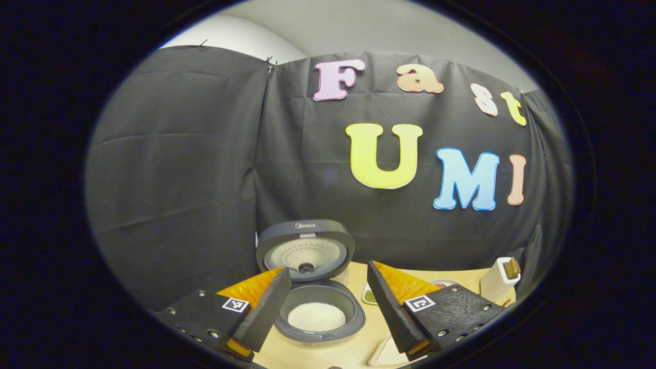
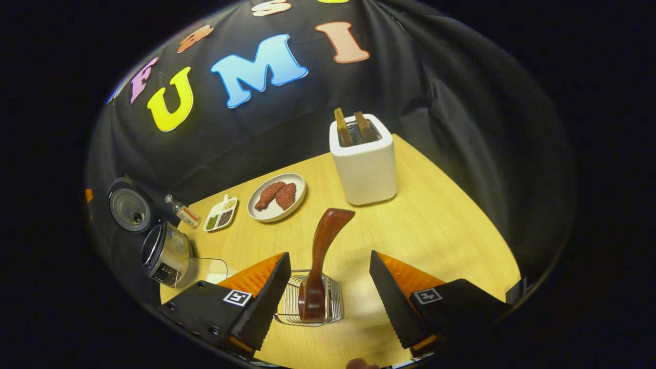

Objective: Close the left gripper, press the button to open the rice cooker; take a wooden spoon from the chopstick holder with the right hand, scoop a spoonful of rice and pour it into the rice cooker, then put the wooden spoon back into the chopstick holder.

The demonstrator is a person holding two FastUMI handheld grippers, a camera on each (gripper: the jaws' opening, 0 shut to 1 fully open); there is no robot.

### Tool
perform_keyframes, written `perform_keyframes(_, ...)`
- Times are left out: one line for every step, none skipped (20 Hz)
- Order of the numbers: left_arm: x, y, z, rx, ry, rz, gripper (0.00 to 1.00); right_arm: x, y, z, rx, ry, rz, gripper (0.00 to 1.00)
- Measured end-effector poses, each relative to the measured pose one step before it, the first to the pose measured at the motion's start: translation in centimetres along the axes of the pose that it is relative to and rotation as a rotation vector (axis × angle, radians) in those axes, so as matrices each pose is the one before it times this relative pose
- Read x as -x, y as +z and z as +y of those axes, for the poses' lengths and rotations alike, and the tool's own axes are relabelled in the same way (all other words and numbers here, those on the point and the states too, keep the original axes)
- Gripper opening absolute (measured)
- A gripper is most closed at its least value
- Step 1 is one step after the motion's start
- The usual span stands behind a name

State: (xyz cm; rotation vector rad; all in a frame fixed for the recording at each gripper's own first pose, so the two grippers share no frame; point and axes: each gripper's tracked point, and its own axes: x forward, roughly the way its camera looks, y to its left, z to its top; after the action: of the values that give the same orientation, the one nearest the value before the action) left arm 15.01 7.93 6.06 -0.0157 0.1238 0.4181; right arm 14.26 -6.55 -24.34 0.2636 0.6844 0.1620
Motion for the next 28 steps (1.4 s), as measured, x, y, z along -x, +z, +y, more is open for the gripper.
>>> perform_keyframes(-1.113, 0.517, 0.499, -0.00374, -0.00399, 0.00055, 0.93, 1.043, 0.516, -0.368, 0.02009, -0.02325, -0.03178, 0.98)
perform_keyframes(-1.19, 0.721, 0.626, 0.00084, -0.00397, -0.0025, 0.93, 0.976, 0.654, -0.289, 0.01828, -0.02494, -0.03385, 0.98)
perform_keyframes(-1.257, 0.739, 0.642, 0.0056, -0.00523, -0.00309, 0.94, 1.066, 0.472, -0.042, 0.0089, -0.02528, -0.02704, 0.98)
perform_keyframes(-1.139, 0.82, 0.761, 0.0076, -0.00324, -0.00644, 0.93, 1.042, 0.623, 0.164, 0.00814, -0.02308, -0.02566, 0.98)
perform_keyframes(-1.377, 0.544, 0.858, 0.0094, -0.00925, -0.01049, 0.93, 0.896, 0.885, 0.29, 0.00302, -0.02315, -0.0355, 0.98)
perform_keyframes(-1.431, 0.513, 0.631, 0.00984, -0.01226, -0.00509, 0.93, 0.928, 1.243, 0.579, -0.00279, -0.01692, -0.0391, 0.98)
perform_keyframes(-1.431, -0.002, 0.853, 0.00971, -0.01383, 0.0006, 0.93, 1.024, 1.04, 0.645, -0.0041, -0.01032, -0.03797, 0.98)
perform_keyframes(-1.684, -0.002, 0.652, 0.00531, -0.01436, 0.01126, 0.93, 0.848, 1.03, 0.605, -0.00392, -0.01163, -0.03316, 0.98)
perform_keyframes(-1.609, -0.123, 0.732, 0.00415, -0.01142, 0.01388, 0.93, 0.737, 0.876, 0.511, 0.00074, -0.01295, -0.03058, 0.98)
perform_keyframes(-1.572, -0.186, 0.466, 0.00276, -0.01655, 0.01067, 0.93, 0.83, 0.84, 0.261, 0.00672, -0.02314, -0.02697, 0.98)
perform_keyframes(-1.418, -0.193, 0.394, 0.00338, -0.01559, 0.01071, 0.93, 0.537, 0.683, 0.219, 0.00719, -0.02732, -0.02722, 0.98)
perform_keyframes(-1.311, -0.225, 0.309, 0.00468, -0.01774, 0.00885, 0.93, 0.834, 0.69, 0.397, 0.00751, -0.02109, -0.02497, 0.98)
perform_keyframes(-1.21, -0.388, 0.238, 0.00613, -0.01606, 0.01305, 0.93, 0.922, 0.341, 0.569, 0.00459, -0.01165, -0.0177, 0.98)
perform_keyframes(-1.247, -0.512, 0.26, 0.00664, -0.01151, 0.01371, 0.94, 0.91, 0.374, 0.463, 0.00622, -0.00956, -0.0142, 0.98)
perform_keyframes(-1.146, -0.38, 0.112, 0.00503, -0.00956, 0.0151, 0.93, 0.668, 0.29, 0.323, 0.0084, -0.01007, -0.01471, 0.98)
perform_keyframes(-1.161, -0.689, 0.314, 0.00448, -0.00361, 0.01798, 0.94, 0.634, 0.219, 0.0, 0.01389, -0.01832, -0.01392, 0.98)
perform_keyframes(-0.853, -0.344, 0.232, 0.00091, -0.00589, 0.01391, 0.94, 1.082, 0.154, -0.533, 0.01378, -0.02431, -0.00854, 0.98)
perform_keyframes(-0.795, -0.25, 0.191, 0.00147, -0.00143, 0.01244, 0.94, 0.835, -0.084, -0.17, 0.01414, -0.01397, 0.0001, 0.99)
perform_keyframes(-0.758, -0.562, -0.02, 0.00211, -0.00425, 0.01766, 0.93, 0.644, -0.083, -0.033, 0.01103, -0.01056, -0.00241, 0.99)
perform_keyframes(-0.317, -0.433, -0.153, 0.00608, -0.01021, 0.02026, 0.93, 0.268, 0.005, 0.03, 0.00875, -0.00666, -0.00767, 0.98)
perform_keyframes(-0.338, 0.097, -0.246, 0.00588, -0.00541, 0.00784, 0.95, 0.169, 0.03, 0.076, 0.00703, -0.00295, -0.00844, 0.98)
perform_keyframes(-0.034, -0.052, 0.035, -0.00092, 0.004, 0.00668, 0.96, -0.099, -0.204, -0.088, 0.00547, -0.00185, -0.00418, 0.98)
perform_keyframes(0.147, -0.505, -0.037, -0.00579, 0.00975, 0.00997, 0.96, -0.275, -0.286, 0.073, -0.00035, 0.00082, 0.00175, 0.98)
perform_keyframes(0.257, -0.313, -0.119, -0.00536, 0.00733, 0.01483, 0.96, -0.455, -0.169, 0.206, -0.00912, 0.00645, 0.00299, 0.98)
perform_keyframes(0.4, -0.374, -0.231, -0.00086, 0.00719, 0.01779, 0.96, -0.53, -0.185, 0.474, -0.01517, 0.01992, 0.00541, 0.98)
perform_keyframes(0.604, -0.313, -0.227, 0.00133, 0.00797, 0.02026, 0.98, -0.586, -0.214, 0.49, -0.01551, 0.02787, 0.01002, 0.98)
perform_keyframes(0.602, -0.509, -0.26, 0.00433, 0.00799, 0.02426, 0.96, -0.636, -0.186, 0.249, -0.00864, 0.02609, 0.00688, 0.98)
perform_keyframes(0.495, -0.666, -0.373, 0.00362, 0.00881, 0.02499, 0.96, -0.615, 0.182, -0.032, 0.00049, 0.02089, -0.0031, 0.99)
